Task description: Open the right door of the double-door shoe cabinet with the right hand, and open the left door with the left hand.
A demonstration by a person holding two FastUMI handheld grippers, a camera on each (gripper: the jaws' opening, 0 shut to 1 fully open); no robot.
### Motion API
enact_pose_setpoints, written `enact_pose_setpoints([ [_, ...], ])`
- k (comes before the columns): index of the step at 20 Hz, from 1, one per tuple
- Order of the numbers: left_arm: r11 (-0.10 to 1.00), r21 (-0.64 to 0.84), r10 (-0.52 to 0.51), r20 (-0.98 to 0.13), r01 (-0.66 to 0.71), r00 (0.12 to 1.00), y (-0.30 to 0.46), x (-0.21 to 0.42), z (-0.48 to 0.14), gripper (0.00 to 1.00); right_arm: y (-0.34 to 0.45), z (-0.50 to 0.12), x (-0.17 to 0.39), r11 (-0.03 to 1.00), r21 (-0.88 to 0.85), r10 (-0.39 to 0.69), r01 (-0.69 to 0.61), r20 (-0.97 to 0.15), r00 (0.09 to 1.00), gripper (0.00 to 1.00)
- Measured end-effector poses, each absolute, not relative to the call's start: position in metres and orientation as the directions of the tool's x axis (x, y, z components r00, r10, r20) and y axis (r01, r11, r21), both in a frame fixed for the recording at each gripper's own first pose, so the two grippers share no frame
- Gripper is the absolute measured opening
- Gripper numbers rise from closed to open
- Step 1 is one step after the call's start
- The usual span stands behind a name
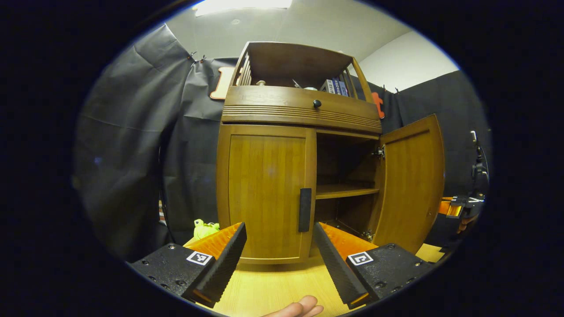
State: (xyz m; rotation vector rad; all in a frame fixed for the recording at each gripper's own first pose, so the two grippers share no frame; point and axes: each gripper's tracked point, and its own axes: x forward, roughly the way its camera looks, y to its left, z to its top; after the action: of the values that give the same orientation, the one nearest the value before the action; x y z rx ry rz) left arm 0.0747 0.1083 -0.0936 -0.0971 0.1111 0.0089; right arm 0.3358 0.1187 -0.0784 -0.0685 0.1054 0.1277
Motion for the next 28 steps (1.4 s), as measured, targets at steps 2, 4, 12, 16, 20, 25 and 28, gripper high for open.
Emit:
enact_pose_setpoints([
  [2, 0.995, -0.099, 0.004, -0.120, -0.016, 0.993, 0.108, 0.078, -0.097, 0.92, 0.104, -0.075, 0.337, 0.993, -0.051, 0.097, -0.103, -0.100, 0.990, 0.11],
  [4, 0.996, -0.093, 0.007, -0.127, -0.019, 0.992, 0.108, 0.081, -0.100, 0.92, 0.098, -0.074, 0.336, 0.994, -0.040, 0.093, -0.098, -0.096, 0.991, 0.12],
  [12, 0.997, -0.084, -0.017, -0.185, 0.002, 0.983, 0.095, 0.101, -0.127, 0.96, 0.071, -0.078, 0.339, 0.996, -0.078, 0.028, -0.035, -0.091, 0.995, 0.67],
  [16, 0.994, -0.092, -0.078, -0.207, 0.060, 0.975, 0.078, 0.124, -0.141, 0.93, 0.065, -0.076, 0.334, 0.995, -0.098, 0.022, -0.031, -0.095, 0.995, 0.83],
  [20, 0.989, -0.111, -0.124, -0.233, 0.100, 0.965, 0.064, 0.156, -0.163, 0.96, 0.039, -0.068, 0.319, 0.991, -0.132, -0.019, 0.009, -0.068, 0.998, 0.83],
  [25, 0.992, -0.101, -0.100, -0.212, 0.080, 0.972, 0.062, 0.203, -0.168, 0.96, 0.035, -0.063, 0.291, 0.990, -0.139, -0.011, 0.003, -0.054, 0.998, 0.85],
  [28, 0.994, -0.091, -0.077, -0.195, 0.061, 0.978, 0.061, 0.229, -0.165, 0.92, 0.046, -0.056, 0.273, 0.985, -0.171, -0.019, 0.013, -0.036, 0.999, 0.87],
])
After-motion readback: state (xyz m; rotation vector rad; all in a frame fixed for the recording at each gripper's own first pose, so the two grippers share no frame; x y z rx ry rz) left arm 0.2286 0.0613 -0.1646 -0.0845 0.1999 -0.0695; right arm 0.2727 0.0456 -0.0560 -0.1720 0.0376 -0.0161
